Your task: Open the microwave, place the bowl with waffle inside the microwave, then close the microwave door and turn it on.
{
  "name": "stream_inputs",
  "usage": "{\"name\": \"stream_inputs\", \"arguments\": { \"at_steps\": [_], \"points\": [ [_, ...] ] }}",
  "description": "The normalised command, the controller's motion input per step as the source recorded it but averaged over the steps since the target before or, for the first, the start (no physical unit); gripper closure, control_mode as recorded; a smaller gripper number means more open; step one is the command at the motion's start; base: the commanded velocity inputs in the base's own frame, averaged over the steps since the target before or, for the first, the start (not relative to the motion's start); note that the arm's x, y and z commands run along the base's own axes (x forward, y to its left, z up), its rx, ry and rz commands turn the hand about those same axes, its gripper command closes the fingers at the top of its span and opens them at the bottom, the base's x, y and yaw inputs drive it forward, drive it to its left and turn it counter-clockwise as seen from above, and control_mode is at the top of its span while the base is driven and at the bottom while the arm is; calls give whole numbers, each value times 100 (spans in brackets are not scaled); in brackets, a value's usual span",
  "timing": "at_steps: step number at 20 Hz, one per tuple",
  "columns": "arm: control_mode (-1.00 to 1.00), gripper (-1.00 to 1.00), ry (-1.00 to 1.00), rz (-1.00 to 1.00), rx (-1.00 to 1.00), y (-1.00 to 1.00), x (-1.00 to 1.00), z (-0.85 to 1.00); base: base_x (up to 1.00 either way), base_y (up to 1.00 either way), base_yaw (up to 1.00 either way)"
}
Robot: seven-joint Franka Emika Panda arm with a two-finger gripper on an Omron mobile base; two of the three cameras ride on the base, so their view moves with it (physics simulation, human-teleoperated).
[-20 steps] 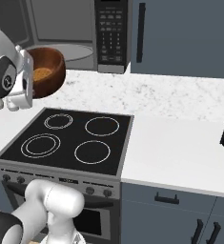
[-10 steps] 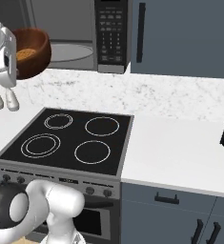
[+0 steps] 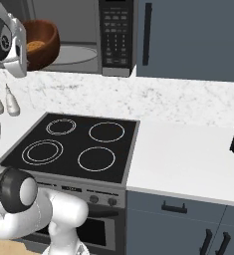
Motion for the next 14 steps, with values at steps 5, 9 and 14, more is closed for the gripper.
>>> {"name": "stream_inputs", "arguments": {
  "at_steps": [5, 9, 14],
  "points": [
    [-100, 100, 0, 0, 5, 0, 77, -1, 0, 0, 0],
    [-100, 100, 0, 0, 7, 0, 84, 0, 0, 0, 0],
    [-100, 100, 9, 0, 1, 0, 98, 0, 0, 0, 0]
  ]
}}
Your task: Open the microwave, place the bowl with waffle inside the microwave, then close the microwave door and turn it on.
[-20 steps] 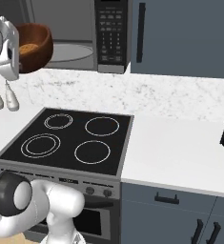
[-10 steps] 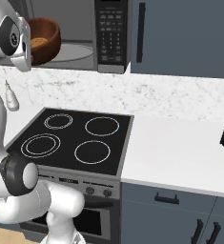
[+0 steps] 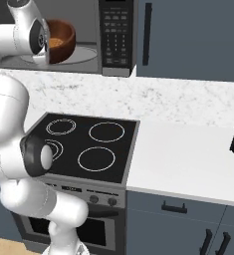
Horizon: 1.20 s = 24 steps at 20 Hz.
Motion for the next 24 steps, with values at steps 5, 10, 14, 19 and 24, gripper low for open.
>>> {"name": "stream_inputs", "arguments": {
  "at_steps": [5, 10, 14, 19, 24],
  "points": [
    [-100, 100, 9, 0, 0, 2, 100, 0, 0, 0, 0],
    [-100, 100, 5, 0, 0, 20, 75, 2, 0, 0, 0],
    [-100, 100, 0, 0, 0, 34, 49, 0, 0, 0, 0],
    [-100, -100, -3, 0, 0, 34, 19, -5, 0, 0, 0],
    [-100, -100, -27, 0, 4, 5, -12, 0, 0, 0, 0]
  ]
}}
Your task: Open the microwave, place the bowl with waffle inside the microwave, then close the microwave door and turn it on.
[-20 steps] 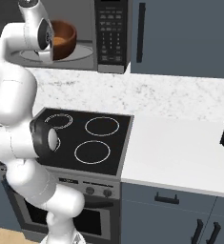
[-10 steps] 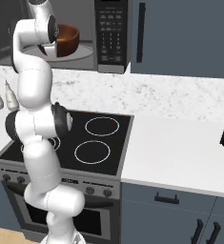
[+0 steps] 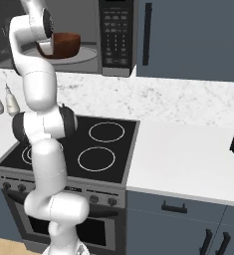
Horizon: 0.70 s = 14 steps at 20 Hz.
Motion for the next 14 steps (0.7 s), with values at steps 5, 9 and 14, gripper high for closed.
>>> {"name": "stream_inputs", "arguments": {
  "at_steps": [5, 9, 14],
  "points": [
    [-100, -100, -37, 0, 10, 0, -34, 0, 0, 0, 0],
    [-100, -100, -39, 0, 11, 0, -96, -12, 0, 0, 0],
    [-100, -100, -37, -1, 13, 0, -100, -24, 0, 0, 0]
  ]
}}
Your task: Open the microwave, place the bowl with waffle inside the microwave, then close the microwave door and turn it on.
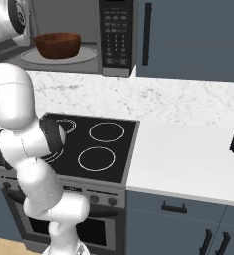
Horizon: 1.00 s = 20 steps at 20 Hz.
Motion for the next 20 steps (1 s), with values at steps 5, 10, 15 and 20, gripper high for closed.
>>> {"name": "stream_inputs", "arguments": {
  "at_steps": [5, 10, 15, 20],
  "points": [
    [-100, -100, -23, -6, 11, -21, -100, -44, 0, 0, 0],
    [-100, -100, -8, -14, 15, -51, -100, -44, 0, 0, 0],
    [-100, -100, -6, -12, 7, -32, -100, -15, 0, 0, 0],
    [-100, -100, -8, -6, -1, 0, -100, 0, 0, 0, 0]
  ]
}}
